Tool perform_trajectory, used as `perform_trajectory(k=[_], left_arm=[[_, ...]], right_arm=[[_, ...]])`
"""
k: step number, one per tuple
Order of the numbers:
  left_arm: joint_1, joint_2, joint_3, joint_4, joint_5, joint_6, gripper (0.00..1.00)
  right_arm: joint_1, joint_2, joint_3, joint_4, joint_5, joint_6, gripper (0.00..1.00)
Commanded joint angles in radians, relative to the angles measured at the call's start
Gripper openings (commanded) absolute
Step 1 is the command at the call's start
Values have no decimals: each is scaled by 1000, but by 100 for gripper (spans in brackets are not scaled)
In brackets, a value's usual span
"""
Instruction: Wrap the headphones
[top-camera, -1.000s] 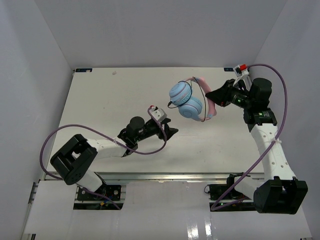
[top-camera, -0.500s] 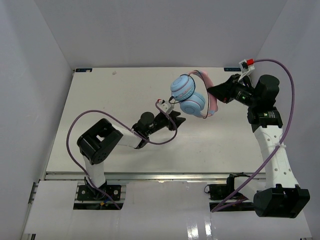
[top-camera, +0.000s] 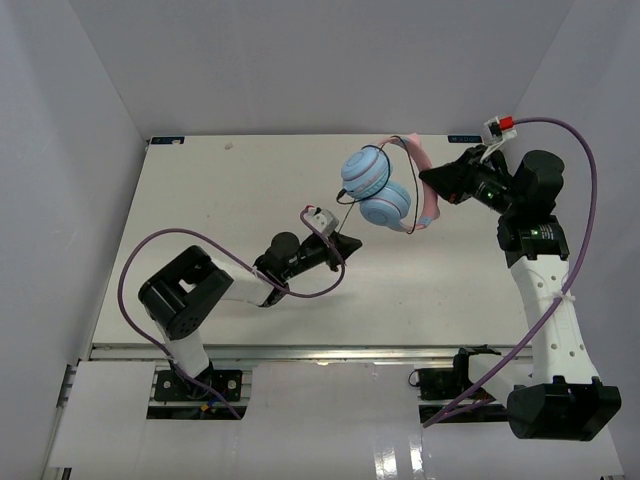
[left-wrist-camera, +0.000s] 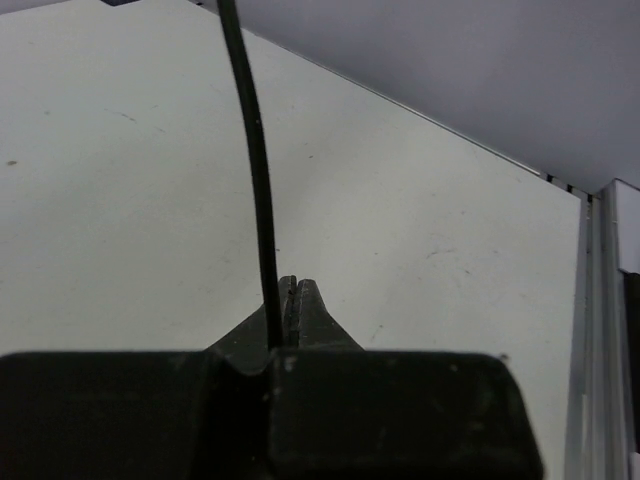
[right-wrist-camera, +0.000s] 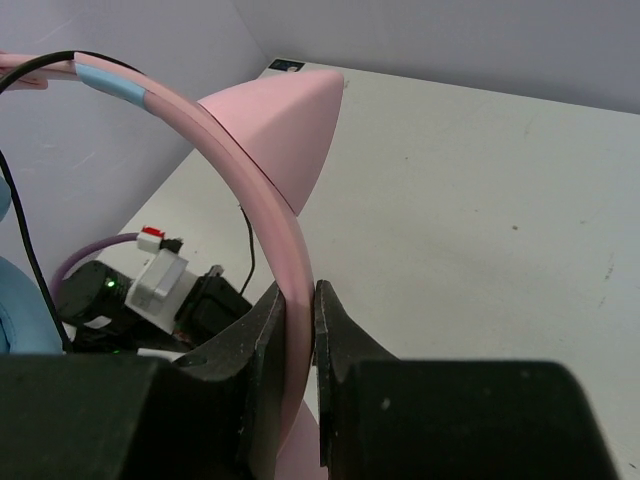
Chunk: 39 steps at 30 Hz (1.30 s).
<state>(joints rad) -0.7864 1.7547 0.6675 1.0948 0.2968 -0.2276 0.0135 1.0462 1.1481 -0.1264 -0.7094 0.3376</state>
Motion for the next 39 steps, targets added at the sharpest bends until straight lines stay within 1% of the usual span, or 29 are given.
perform_trajectory(k=[1,3,4,6,7,10,12,14,16,17,18,20,22,25,28,31,35,39], left_arm=[[-75,-78,54,-121,105,-84,0],[-143,-65,83,-189,93,-111,0],[-157,-60,99,-203,81,-134,0],[-205,-40,124,-241,65,-164,0],[-213,-29,134,-275,54,-174,0],[-241,-19,199,-406,54,-193,0],[-249,-28,253,-539,56,-177,0],[-257,-75,294,-674,37,-137,0],[-260,-117,332,-833,-6,-90,0],[-260,-131,362,-949,-28,-67,0],[-260,-141,372,-1032,-49,-39,0],[-256,-149,445,-1190,-100,57,0],[-246,-134,500,-1337,-144,116,0],[-220,-68,618,-1477,-214,261,0],[-204,-27,680,-1507,-266,390,0],[-196,16,724,-1517,-332,468,0],[-184,68,740,-1520,-388,529,0],[-177,91,693,-1482,-439,545,0]], right_arm=[[10,-11,1,-2,234,3,8],[59,-6,-10,-13,473,36,8],[75,1,-18,-21,575,46,8],[157,15,-39,-21,714,33,8],[171,21,-65,-9,761,23,8],[262,44,-136,79,998,-113,8],[290,80,-171,112,1103,-181,8],[300,103,-223,183,1182,-259,8],[302,118,-280,244,1219,-329,8],[307,131,-315,277,1219,-396,8],[310,142,-336,287,1209,-419,8],[318,178,-359,278,1136,-494,8],[321,220,-357,227,1053,-514,8],[338,264,-359,139,874,-535,8],[348,278,-367,71,709,-569,8],[355,282,-375,38,614,-604,8],[356,295,-375,2,544,-617,8],[356,319,-375,-22,466,-612,8]])
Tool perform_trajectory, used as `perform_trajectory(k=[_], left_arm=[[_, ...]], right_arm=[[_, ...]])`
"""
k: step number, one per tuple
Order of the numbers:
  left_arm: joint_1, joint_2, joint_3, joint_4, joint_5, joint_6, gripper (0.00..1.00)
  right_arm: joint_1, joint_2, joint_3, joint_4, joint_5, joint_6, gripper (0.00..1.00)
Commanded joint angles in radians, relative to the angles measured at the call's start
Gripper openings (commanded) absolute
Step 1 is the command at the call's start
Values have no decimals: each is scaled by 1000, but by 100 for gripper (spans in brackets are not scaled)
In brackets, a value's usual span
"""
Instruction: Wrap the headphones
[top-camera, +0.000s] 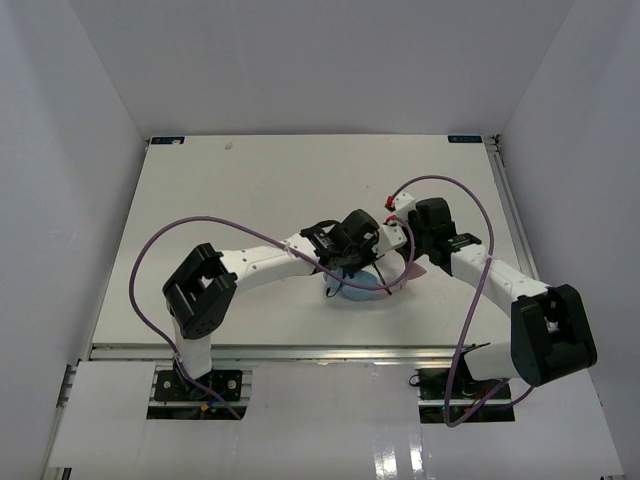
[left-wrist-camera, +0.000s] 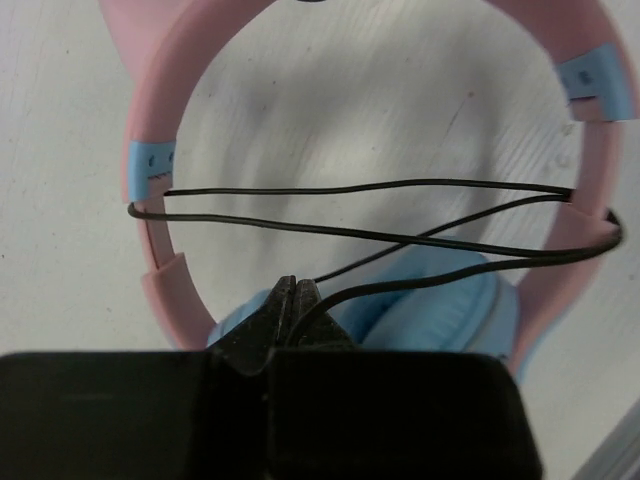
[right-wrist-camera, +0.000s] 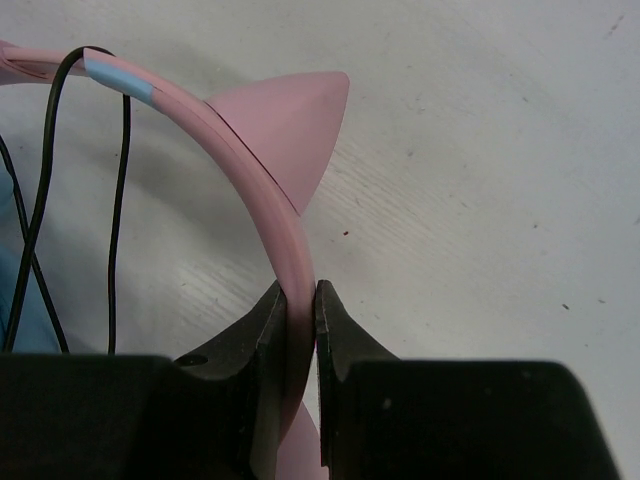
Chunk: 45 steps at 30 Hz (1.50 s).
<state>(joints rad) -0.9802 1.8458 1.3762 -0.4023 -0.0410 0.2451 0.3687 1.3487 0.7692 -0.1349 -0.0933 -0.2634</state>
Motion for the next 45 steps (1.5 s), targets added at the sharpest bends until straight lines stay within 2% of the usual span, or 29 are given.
perform_trajectory(k=[1,4,6,8,11,14,18,21,27,30,35,40,45], left_arm=[[19,-6,-39,28,-119,68,9],[21,-20,-84,89,-151,71,23],[26,-21,-86,96,-157,74,39],[28,-17,-78,96,-162,83,49],[29,-9,-63,88,-165,90,58],[29,-7,-49,76,-166,93,62],[31,-32,-47,56,-187,85,66],[31,-74,-48,42,-197,80,71],[31,-193,-77,-13,-176,49,78],[31,-284,-130,-21,-173,28,81],[42,-391,-242,-34,-156,-25,88],[91,-411,-331,-48,-98,-56,92],[140,-363,-325,-42,4,-69,94]], right_arm=[[1,21,3,-16,-157,-9,8],[1,49,4,-11,-168,-4,8],[1,70,11,-11,-173,-1,8],[-1,93,21,-12,-176,2,8],[-4,131,34,-16,-191,10,8],[-14,154,48,-22,-210,15,13],[-39,151,56,-32,-238,17,40],[-82,119,58,-37,-253,24,69],[-162,53,81,-116,-313,-10,92],[-198,-11,92,-145,-325,-25,95],[-212,-115,97,-185,-326,-5,92],[-212,-200,93,-193,-335,40,90],[-212,-205,88,-203,-336,50,90]])
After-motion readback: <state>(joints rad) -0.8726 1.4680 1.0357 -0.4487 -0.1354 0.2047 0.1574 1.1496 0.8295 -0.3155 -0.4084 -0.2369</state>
